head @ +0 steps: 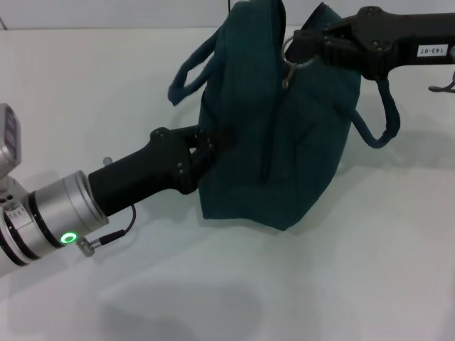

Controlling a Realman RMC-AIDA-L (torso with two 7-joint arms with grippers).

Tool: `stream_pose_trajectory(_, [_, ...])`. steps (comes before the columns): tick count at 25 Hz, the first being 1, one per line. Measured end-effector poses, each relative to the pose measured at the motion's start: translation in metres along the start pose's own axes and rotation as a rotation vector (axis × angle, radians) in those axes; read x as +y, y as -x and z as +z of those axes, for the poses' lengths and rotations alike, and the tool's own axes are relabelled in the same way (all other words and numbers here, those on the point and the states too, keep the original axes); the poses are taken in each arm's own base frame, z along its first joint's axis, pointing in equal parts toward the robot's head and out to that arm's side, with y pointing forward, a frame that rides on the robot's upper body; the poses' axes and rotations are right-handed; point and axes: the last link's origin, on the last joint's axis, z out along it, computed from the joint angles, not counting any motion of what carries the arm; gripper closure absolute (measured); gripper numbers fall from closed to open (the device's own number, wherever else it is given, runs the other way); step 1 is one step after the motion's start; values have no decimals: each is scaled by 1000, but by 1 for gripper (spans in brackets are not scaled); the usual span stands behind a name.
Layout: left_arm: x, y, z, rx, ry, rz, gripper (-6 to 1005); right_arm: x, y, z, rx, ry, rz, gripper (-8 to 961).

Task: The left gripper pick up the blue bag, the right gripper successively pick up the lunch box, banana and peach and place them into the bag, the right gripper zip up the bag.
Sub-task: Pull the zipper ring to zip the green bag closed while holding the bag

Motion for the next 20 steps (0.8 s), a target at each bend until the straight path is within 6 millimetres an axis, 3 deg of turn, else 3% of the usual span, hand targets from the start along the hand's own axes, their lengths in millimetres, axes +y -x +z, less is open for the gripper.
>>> stream_pose_trajectory(20, [20,5,-2,-15,122,20,938,-6,-2,-12,-47,-45,41,912])
